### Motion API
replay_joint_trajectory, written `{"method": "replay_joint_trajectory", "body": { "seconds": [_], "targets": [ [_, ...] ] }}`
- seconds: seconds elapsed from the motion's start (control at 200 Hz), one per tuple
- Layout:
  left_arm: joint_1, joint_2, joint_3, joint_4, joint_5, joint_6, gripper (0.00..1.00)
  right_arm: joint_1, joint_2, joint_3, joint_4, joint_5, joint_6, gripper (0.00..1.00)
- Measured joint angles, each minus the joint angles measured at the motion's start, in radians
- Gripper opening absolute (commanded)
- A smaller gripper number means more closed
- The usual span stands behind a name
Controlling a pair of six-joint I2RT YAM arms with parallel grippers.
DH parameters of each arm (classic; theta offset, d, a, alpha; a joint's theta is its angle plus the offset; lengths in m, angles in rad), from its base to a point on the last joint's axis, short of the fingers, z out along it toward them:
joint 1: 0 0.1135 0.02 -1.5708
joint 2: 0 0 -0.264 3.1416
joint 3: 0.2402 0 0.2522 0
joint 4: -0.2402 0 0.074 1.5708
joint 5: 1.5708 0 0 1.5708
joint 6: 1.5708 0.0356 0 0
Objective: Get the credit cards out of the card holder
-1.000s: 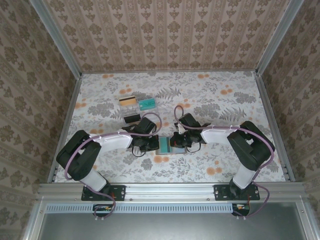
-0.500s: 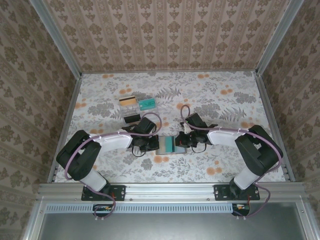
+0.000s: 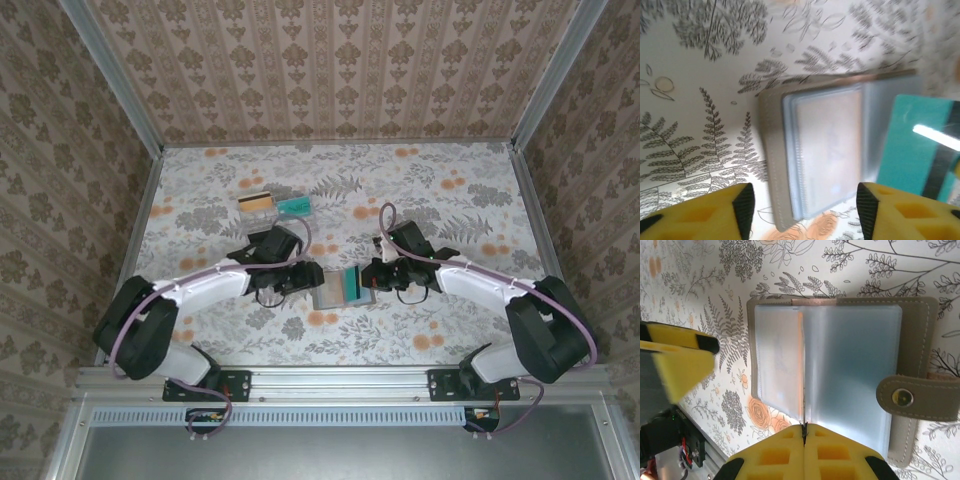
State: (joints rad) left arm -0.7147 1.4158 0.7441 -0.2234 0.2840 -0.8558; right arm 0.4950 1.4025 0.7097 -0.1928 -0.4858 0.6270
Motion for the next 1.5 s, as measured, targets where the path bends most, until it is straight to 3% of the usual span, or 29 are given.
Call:
{"method": "replay_joint_trajectory", "body": {
  "seconds": [0.31, 0.695, 1.04, 1.5],
  "targets": [
    [0.065, -0.137, -0.034, 0.191, 0.072, -0.097, 0.68, -0.026, -0.08, 0.018, -0.013, -0.084, 0.006, 0.0],
    [0.087, -0.133, -0.119, 0.504, 0.178, -0.253, 0.52, -0.044, -0.077, 0.087, 0.145, -0.231, 0.106, 0.0],
    [0.087, -0.089, -0.122, 0.606, 0.244, -0.29, 0.45, -0.044, -0.034, 0.093, 0.229, -0.271, 0.163, 0.0],
    [0.087, -0.074, -0.125, 0.648, 0.281, -0.32, 0.11, -0.059, 0.036, 0.096, 0.264, -0.283, 0.17, 0.0]
  ]
}}
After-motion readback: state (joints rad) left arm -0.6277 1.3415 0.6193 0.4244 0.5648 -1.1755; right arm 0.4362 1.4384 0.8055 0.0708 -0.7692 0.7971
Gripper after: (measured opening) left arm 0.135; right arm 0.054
